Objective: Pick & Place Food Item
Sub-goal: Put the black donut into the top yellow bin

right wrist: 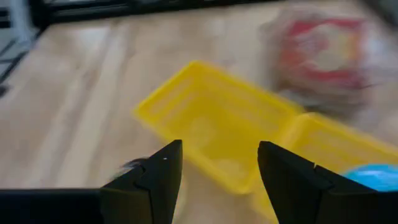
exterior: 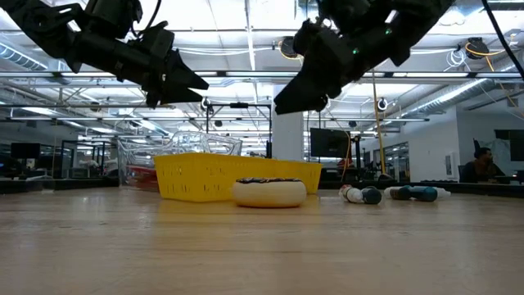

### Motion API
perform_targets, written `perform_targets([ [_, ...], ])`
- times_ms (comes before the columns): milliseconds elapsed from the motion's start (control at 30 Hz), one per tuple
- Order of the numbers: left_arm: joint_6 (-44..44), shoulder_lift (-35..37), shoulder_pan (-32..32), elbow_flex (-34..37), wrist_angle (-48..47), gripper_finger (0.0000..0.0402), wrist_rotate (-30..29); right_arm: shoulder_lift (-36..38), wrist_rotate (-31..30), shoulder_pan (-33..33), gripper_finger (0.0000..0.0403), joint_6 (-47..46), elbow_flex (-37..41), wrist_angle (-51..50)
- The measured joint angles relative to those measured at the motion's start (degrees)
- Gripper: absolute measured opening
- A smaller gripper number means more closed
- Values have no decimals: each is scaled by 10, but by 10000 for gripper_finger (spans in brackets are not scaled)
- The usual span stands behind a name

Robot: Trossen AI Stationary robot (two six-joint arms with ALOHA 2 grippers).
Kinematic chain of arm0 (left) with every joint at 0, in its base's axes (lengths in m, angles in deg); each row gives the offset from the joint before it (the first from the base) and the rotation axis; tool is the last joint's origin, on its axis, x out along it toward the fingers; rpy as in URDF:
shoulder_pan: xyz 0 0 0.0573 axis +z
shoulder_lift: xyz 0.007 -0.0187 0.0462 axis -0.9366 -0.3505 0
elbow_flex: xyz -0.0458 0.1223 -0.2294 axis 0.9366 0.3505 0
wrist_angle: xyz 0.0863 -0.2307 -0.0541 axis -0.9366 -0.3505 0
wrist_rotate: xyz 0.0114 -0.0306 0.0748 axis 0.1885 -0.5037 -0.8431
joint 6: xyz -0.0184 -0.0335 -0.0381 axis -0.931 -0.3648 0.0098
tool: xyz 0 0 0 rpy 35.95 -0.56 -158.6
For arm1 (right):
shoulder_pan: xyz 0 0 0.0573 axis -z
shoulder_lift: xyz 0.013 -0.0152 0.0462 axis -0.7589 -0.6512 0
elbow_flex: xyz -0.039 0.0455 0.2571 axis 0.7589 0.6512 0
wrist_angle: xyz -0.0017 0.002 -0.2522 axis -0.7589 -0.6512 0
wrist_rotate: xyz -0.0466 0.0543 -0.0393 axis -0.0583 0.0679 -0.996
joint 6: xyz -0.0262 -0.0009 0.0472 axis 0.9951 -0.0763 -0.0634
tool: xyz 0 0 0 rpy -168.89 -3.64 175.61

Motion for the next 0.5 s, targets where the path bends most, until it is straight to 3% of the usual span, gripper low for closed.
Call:
perform_targets([
  [300, -44, 0, 0, 0, -1, 234, 0, -55, -48, -137, 196, -100, 1, -23],
  [500, -76, 0, 0, 0, -5, 235, 0, -82, -91, -154, 198, -203, 1, -27],
])
